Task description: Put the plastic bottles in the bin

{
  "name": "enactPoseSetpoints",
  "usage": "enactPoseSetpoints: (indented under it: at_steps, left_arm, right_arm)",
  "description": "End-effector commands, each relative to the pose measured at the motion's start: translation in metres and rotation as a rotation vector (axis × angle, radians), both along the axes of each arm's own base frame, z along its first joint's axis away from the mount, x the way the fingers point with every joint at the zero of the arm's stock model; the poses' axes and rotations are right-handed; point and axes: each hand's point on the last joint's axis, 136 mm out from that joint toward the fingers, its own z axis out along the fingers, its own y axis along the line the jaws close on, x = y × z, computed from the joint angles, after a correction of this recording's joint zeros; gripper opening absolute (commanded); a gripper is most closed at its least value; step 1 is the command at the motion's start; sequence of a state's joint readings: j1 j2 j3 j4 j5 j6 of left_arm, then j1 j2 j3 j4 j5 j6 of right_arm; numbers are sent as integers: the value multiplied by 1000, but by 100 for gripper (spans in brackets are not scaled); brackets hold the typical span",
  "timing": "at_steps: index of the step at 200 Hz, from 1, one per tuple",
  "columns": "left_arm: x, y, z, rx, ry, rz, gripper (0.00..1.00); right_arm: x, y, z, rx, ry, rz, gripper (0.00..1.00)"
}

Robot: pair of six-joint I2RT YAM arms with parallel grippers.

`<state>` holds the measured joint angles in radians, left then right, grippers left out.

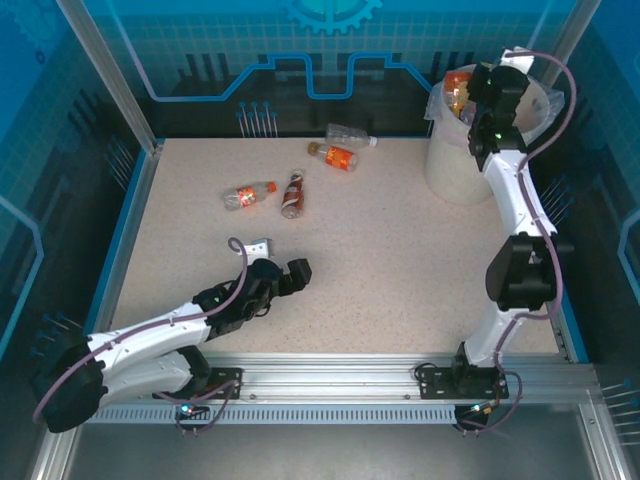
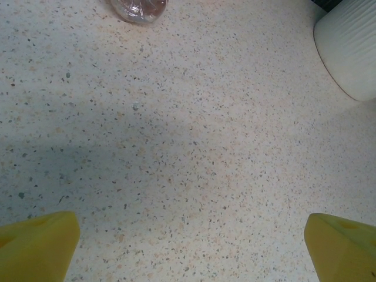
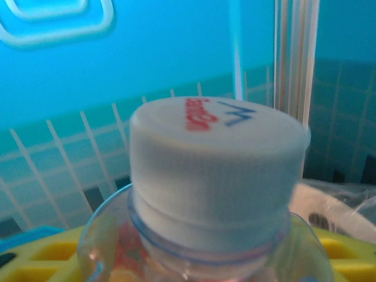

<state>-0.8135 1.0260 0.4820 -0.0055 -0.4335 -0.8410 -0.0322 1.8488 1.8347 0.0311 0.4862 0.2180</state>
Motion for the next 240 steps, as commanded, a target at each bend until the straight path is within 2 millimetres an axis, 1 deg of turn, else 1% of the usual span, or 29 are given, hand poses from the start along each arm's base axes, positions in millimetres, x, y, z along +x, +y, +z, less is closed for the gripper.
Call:
enactPoseSetpoints:
  at_steps: [1, 13, 29, 48, 65, 89, 99, 118, 133, 144, 152, 158, 160, 187, 197, 212, 224, 234, 240]
  left_arm:
    - [4, 2, 8, -9, 4, 30, 99]
    - [5, 3, 8, -7, 5, 35, 99]
    - [6, 3, 9, -6, 5, 39, 99]
    - [7, 6, 8, -1, 15, 52, 99]
    - [7, 6, 6, -1, 25, 57, 99]
    - [8, 9, 3, -4, 51, 82, 99]
    - [9, 11, 2, -9, 64, 94, 99]
    - [13, 17, 1, -14, 96, 125, 99]
    - [19, 20, 3, -24, 115, 141, 99]
    - [24, 22, 6, -27, 123, 147, 99]
    - [29, 26, 8, -28, 131, 165, 99]
    - [33, 29, 9, -27, 139, 178, 99]
    - [34, 30, 10, -27, 143, 184, 99]
    - [58, 48, 15, -28, 191, 264, 99]
    - [69, 55, 18, -1, 191, 279, 99]
    - [87, 68, 24, 71, 191, 288, 99]
    - [105, 83, 29, 122, 207, 304, 99]
    - [118, 95, 30, 149, 237, 323, 99]
    - [128, 99, 34, 163, 245, 316, 99]
  right_arm:
    - [8, -5, -40, -6, 215, -25, 71]
    - [9, -10, -43, 8, 241, -53, 77]
    - [9, -12, -43, 37, 263, -58, 86]
    - [7, -13, -40, 48, 271, -57, 90]
    - [5, -10, -36, 52, 270, -40, 92]
    - [-2, -5, -26, 56, 265, -4, 98]
    - [-7, 0, -19, 58, 259, 25, 100]
    - [-18, 10, -8, 65, 254, 81, 100]
    - [-33, 21, 1, 72, 242, 142, 100]
    - [-45, 32, 6, 72, 229, 198, 100]
    - [-54, 43, 11, 67, 213, 262, 100]
    - [-60, 53, 12, 64, 207, 315, 100]
    - [-63, 56, 15, 62, 199, 332, 100]
    - [-100, 92, 13, 85, 192, 493, 100]
    - [-114, 108, 4, 120, 197, 564, 100]
    - [-136, 139, -9, 190, 193, 713, 100]
    - [-153, 164, -24, 246, 205, 816, 100]
    - [-167, 187, -38, 258, 233, 894, 100]
    - [-175, 199, -47, 258, 254, 923, 100]
